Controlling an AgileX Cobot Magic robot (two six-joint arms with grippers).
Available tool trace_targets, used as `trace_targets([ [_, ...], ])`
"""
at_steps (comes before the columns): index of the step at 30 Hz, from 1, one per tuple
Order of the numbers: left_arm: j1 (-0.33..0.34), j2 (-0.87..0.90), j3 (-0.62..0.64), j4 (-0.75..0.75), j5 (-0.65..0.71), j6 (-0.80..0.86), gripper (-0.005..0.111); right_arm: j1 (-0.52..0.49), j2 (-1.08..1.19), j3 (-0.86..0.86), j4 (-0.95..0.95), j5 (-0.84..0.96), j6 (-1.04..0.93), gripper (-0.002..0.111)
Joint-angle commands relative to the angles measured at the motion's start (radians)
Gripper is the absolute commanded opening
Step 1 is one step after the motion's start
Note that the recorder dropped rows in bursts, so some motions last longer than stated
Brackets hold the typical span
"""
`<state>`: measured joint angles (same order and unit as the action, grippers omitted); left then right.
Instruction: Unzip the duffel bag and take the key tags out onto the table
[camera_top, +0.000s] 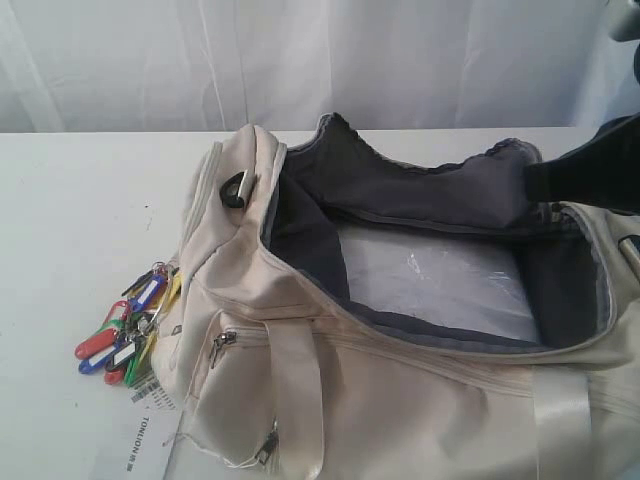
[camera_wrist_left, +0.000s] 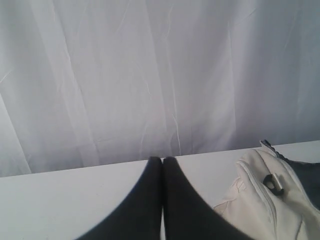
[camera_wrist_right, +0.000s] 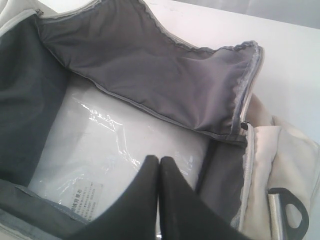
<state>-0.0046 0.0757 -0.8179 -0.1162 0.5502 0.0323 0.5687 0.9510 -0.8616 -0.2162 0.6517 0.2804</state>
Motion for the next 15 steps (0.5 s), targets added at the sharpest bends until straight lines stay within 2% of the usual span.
trace_targets([
  [1, 0.002, -0.016, 0.003, -0.009, -0.005, -0.006, 0.000, 0.000, -0.006, -0.004, -0.001, -0.002, -0.011, 0.000],
  [8, 0.002, -0.016, 0.018, -0.009, -0.012, -0.006, 0.000, 0.000, -0.006, -0.004, -0.001, -0.002, -0.011, 0.000],
  [15, 0.002, -0.016, 0.196, -0.009, -0.147, -0.006, 0.000, 0.000, -0.006, -0.004, -0.001, -0.002, -0.011, 0.000],
])
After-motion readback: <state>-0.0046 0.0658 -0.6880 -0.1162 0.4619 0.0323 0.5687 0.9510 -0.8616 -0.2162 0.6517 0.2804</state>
